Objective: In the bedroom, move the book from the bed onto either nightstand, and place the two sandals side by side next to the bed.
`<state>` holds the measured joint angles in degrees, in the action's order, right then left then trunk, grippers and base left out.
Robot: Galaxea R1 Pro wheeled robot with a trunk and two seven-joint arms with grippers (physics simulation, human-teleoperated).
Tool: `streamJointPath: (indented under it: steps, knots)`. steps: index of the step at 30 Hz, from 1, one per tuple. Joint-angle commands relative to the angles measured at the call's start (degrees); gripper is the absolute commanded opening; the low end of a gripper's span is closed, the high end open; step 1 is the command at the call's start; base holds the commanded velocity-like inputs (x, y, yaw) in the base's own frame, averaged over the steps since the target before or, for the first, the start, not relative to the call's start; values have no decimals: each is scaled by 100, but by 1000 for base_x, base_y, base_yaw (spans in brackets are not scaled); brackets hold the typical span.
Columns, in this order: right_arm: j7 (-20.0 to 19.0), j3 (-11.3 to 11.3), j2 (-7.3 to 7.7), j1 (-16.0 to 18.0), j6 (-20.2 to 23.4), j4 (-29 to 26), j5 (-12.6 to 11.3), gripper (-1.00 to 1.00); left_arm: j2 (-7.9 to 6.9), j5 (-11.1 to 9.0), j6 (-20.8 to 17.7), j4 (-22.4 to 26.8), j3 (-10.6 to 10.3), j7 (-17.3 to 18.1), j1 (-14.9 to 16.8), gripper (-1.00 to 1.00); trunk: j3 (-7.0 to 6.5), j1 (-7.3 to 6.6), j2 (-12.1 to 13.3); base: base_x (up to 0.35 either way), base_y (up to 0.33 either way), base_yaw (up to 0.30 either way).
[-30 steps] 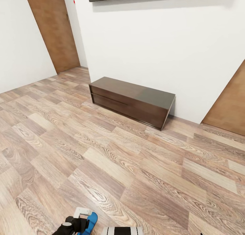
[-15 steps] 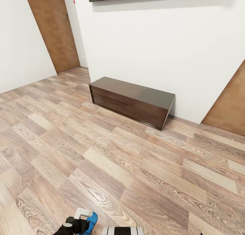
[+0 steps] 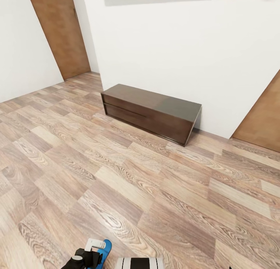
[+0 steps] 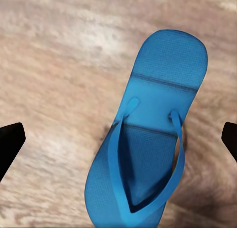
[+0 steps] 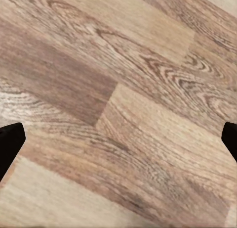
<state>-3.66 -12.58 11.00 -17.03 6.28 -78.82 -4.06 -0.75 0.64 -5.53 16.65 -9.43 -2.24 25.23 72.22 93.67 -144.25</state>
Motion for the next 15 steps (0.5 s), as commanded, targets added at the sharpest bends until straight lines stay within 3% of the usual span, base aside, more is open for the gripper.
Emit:
streamJointPath:
  steps: [1,15]
  knots:
    - [-29,-8,1,-2,31,-11,-42,100,-4,6,-35,14,-40,-23,-1,100,3,-1,-2,0,0,0]
    - [-29,-9,1,0,31,-11,-42,100,-4,13,-35,14,-45,-22,-2,100,3,-1,-2,0,0,0]
